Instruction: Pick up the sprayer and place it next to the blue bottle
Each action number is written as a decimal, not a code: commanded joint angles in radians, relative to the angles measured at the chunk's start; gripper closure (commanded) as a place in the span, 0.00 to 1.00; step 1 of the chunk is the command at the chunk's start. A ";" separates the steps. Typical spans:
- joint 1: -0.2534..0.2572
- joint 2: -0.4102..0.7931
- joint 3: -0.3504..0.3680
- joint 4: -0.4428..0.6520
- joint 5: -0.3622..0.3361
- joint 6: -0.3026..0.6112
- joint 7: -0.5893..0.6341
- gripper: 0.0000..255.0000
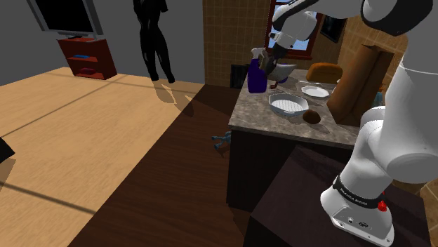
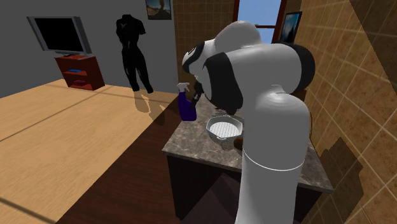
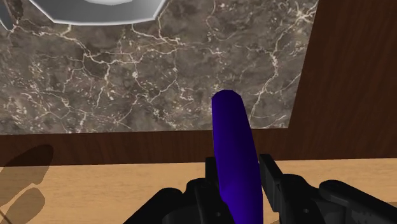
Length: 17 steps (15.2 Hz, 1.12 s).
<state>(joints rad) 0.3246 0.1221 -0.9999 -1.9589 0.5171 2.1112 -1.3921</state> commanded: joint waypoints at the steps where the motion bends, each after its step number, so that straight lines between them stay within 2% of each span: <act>1: 0.004 -0.013 -0.004 0.016 -0.019 -0.019 0.017 1.00; 17: 0.017 -0.076 -0.016 0.180 -0.117 -0.190 0.128 1.00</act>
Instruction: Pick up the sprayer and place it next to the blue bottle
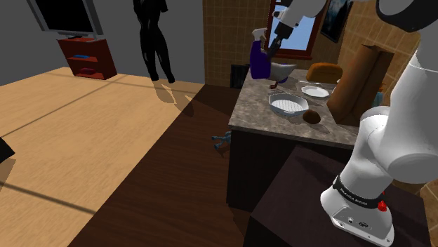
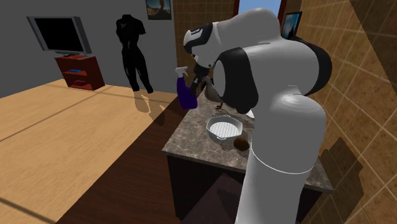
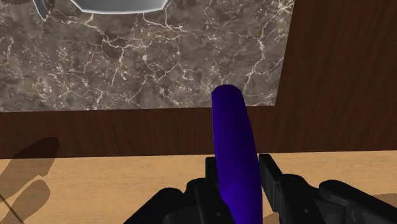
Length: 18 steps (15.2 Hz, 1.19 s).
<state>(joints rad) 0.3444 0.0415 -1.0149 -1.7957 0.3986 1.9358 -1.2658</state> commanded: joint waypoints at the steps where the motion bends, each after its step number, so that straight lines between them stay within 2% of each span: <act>1: -0.003 0.004 -0.002 0.029 -0.001 -0.027 0.006 1.00; 13: -0.021 0.028 -0.012 0.200 0.007 -0.184 0.042 1.00; 18: -0.023 -0.149 -0.018 0.093 -0.144 -0.168 0.040 1.00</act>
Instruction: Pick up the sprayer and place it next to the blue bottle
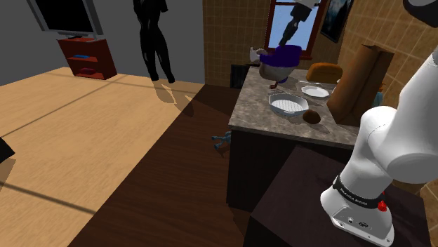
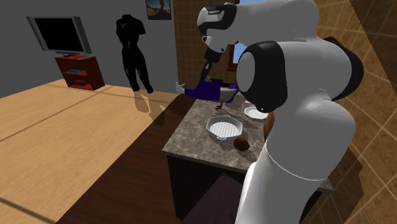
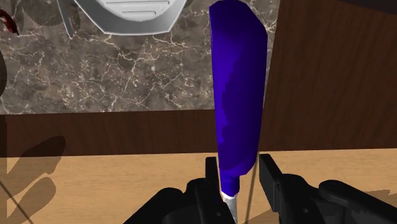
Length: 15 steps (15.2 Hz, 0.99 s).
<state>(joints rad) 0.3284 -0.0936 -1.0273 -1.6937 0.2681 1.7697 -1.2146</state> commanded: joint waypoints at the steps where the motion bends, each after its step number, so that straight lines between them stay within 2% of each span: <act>1: -0.015 -0.046 -0.002 -0.025 -0.041 -0.003 -0.012 1.00; 7: -0.090 -0.199 0.010 -0.093 -0.166 -0.034 -0.045 1.00; 15: -0.186 -0.319 -0.025 -0.110 -0.265 -0.113 -0.146 1.00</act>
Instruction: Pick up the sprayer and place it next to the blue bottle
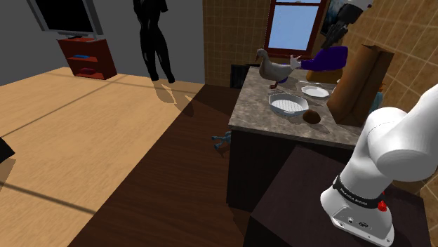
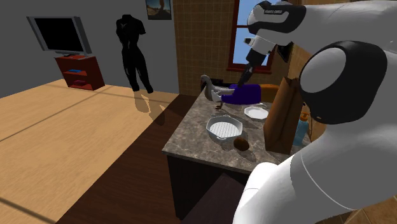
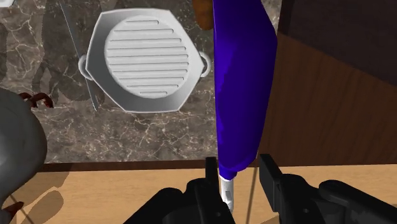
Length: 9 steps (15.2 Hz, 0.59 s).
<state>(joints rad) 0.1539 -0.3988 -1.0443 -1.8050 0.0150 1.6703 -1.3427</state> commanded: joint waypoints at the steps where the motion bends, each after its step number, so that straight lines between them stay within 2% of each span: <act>1: -0.021 -0.023 -0.018 0.005 -0.021 -0.025 -0.033 1.00; 9: -0.051 -0.067 -0.142 0.078 -0.080 -0.123 -0.179 1.00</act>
<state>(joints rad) 0.0955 -0.4680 -1.1593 -1.7491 -0.0620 1.5646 -1.4998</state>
